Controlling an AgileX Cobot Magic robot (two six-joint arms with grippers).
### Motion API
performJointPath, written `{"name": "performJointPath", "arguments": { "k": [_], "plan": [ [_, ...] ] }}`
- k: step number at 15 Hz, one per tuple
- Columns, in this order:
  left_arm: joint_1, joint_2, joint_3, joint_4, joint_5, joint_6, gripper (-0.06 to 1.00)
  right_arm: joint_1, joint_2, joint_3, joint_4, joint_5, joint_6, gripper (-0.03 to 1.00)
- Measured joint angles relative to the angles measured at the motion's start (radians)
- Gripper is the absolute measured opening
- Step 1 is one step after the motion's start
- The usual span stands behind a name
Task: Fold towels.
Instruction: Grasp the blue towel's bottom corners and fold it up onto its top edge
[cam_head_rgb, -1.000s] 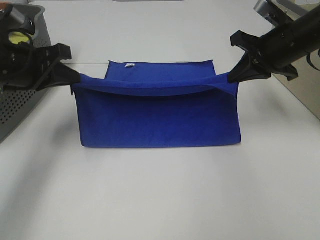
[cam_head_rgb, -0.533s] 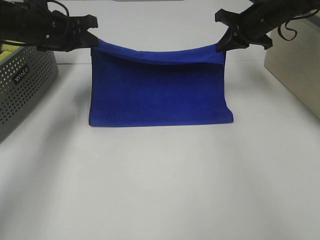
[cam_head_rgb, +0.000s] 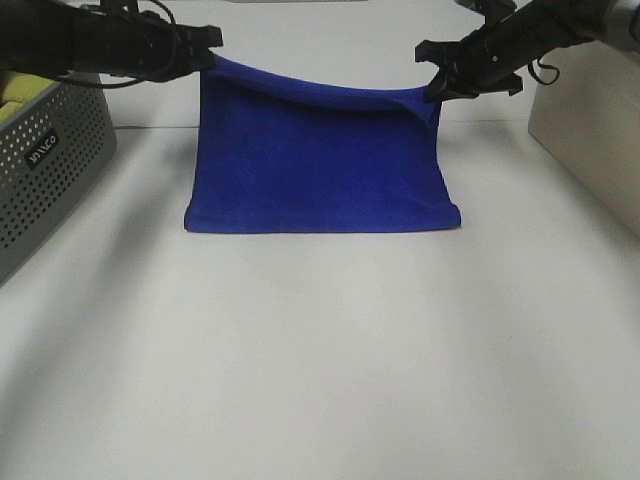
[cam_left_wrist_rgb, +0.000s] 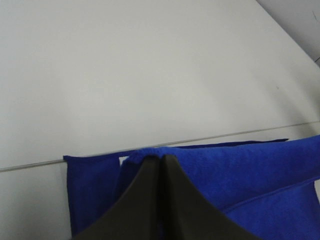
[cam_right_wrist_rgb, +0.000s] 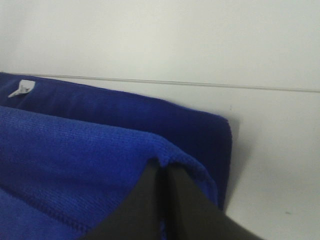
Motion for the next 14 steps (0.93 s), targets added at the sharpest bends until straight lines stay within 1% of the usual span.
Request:
{"name": "performJointPath", "arguments": {
  "k": [3,4,5,6,7,8,9,10,11,12,13,14],
  "plan": [
    [0.000,0.076,-0.012,0.010,0.001,0.034,0.00,0.000,0.057,-0.006,-0.009,-0.021,0.001,0.01],
    [0.000,0.080,-0.012,0.016,0.007,0.034,0.03,0.000,0.064,-0.006,-0.010,-0.025,0.002,0.07],
    [0.000,0.080,-0.014,0.026,0.028,0.034,0.10,0.000,0.068,-0.006,-0.011,-0.027,0.010,0.18],
    [0.000,0.080,-0.016,0.032,0.051,0.034,0.22,0.000,0.068,-0.006,-0.012,-0.028,0.028,0.33],
    [-0.003,0.080,-0.016,0.035,0.059,0.034,0.41,0.000,0.068,-0.006,-0.012,-0.024,0.045,0.58],
    [-0.003,0.080,-0.016,0.038,0.066,0.033,0.48,0.000,0.066,-0.008,-0.012,-0.012,0.050,0.65],
    [-0.004,0.080,-0.016,0.053,0.081,0.014,0.60,0.000,0.052,-0.014,-0.028,0.048,0.053,0.71],
    [-0.003,0.080,-0.016,0.071,0.089,0.002,0.66,0.000,0.041,-0.014,-0.042,0.081,0.054,0.74],
    [0.003,0.079,-0.016,0.161,0.131,-0.091,0.69,0.000,0.020,-0.014,-0.076,0.139,0.055,0.75],
    [0.010,0.076,-0.016,0.247,0.165,-0.185,0.70,-0.002,-0.009,-0.016,-0.139,0.241,0.084,0.75],
    [0.016,0.072,-0.016,0.302,0.186,-0.248,0.70,-0.004,-0.014,-0.017,-0.153,0.270,0.097,0.76],
    [0.037,0.061,-0.016,0.466,0.251,-0.454,0.70,-0.016,-0.020,-0.017,-0.176,0.371,0.142,0.76]
  ]
}}
